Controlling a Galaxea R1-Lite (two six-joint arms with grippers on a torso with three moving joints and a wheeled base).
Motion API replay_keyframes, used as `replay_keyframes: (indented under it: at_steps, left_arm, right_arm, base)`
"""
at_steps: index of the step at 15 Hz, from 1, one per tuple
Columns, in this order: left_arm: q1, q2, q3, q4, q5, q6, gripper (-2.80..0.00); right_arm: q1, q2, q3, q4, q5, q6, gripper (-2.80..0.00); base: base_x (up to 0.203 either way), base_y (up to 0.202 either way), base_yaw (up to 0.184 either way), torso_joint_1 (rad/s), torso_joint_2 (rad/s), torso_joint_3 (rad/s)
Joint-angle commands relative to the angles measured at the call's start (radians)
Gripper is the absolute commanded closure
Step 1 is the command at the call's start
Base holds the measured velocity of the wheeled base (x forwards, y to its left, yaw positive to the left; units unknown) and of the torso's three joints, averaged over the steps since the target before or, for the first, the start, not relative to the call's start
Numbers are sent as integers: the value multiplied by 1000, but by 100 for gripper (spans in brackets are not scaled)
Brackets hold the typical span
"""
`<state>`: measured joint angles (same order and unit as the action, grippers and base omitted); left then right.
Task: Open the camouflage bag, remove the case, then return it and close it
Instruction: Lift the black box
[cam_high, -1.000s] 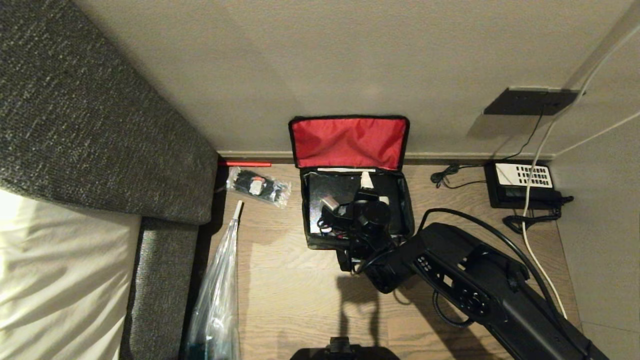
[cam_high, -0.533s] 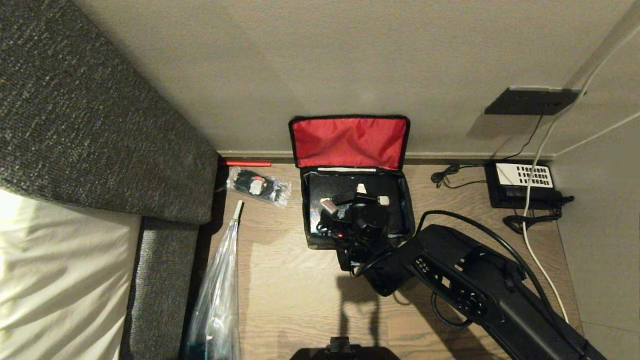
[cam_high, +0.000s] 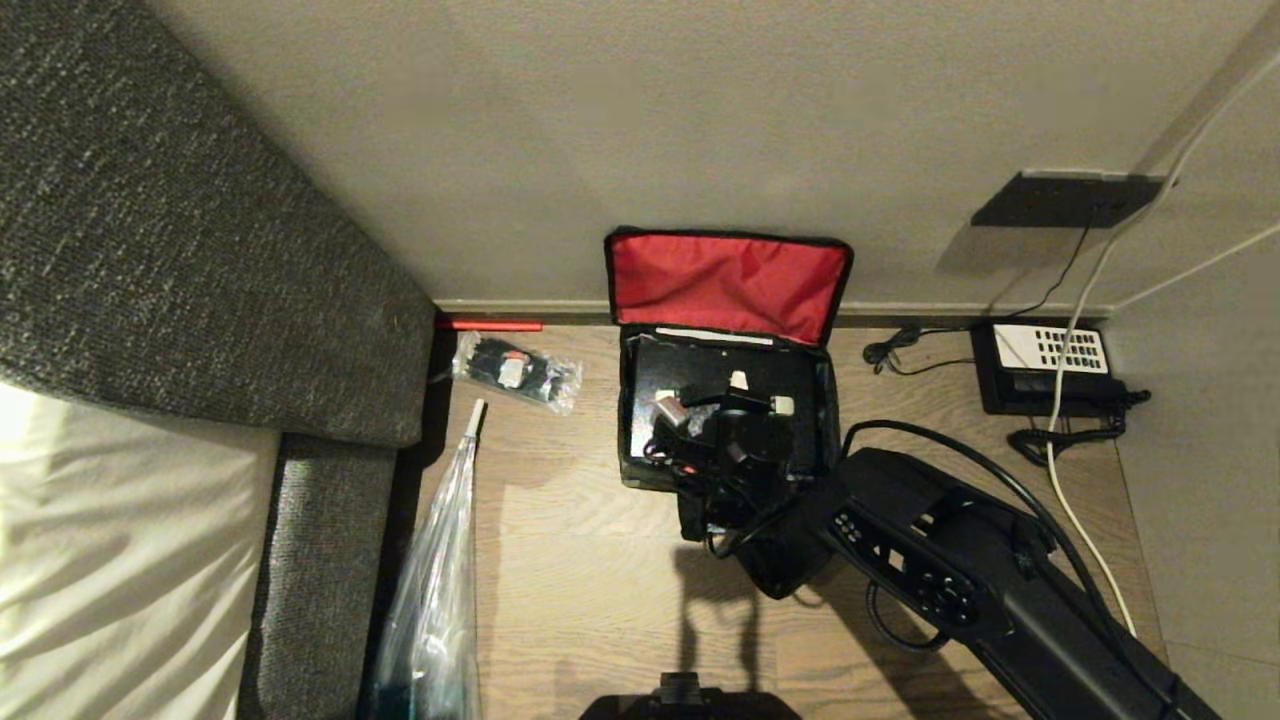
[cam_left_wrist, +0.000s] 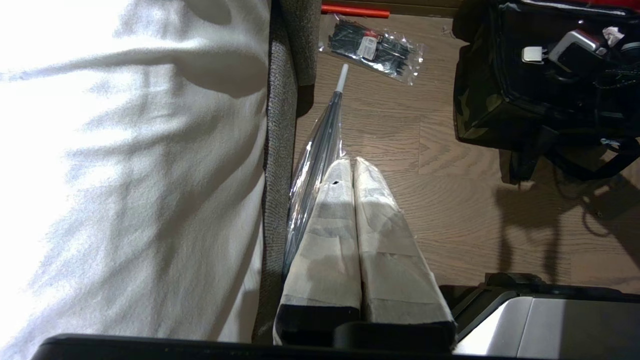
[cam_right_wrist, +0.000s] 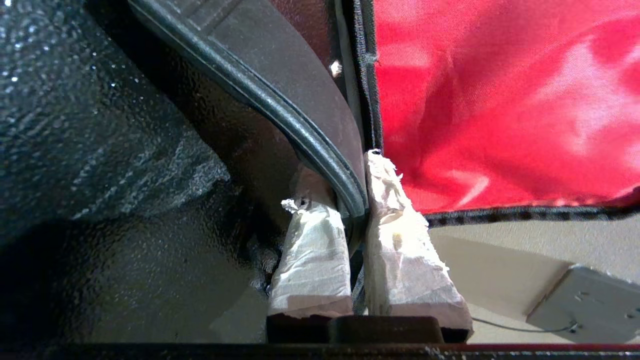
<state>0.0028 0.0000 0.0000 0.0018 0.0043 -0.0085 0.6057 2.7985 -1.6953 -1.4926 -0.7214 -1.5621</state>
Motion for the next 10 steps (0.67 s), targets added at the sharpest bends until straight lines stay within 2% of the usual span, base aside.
replay_keyframes:
  at_steps: [1, 5, 10]
  left_arm:
    - [0, 0, 0, 0, 2, -1, 0]
    - [0, 0, 0, 0, 0, -1, 0]
    - [0, 0, 0, 0, 0, -1, 0]
  right_arm:
    - [19, -71, 74, -29, -4, -11, 0]
    - [51, -132, 91, -31, -15, -49, 0]
    - [82, -244, 202, -30, -19, -68, 0]
  base:
    - [0, 0, 0, 0, 0, 0]
    - [0, 0, 0, 0, 0, 0]
    - [0, 0, 0, 0, 0, 0]
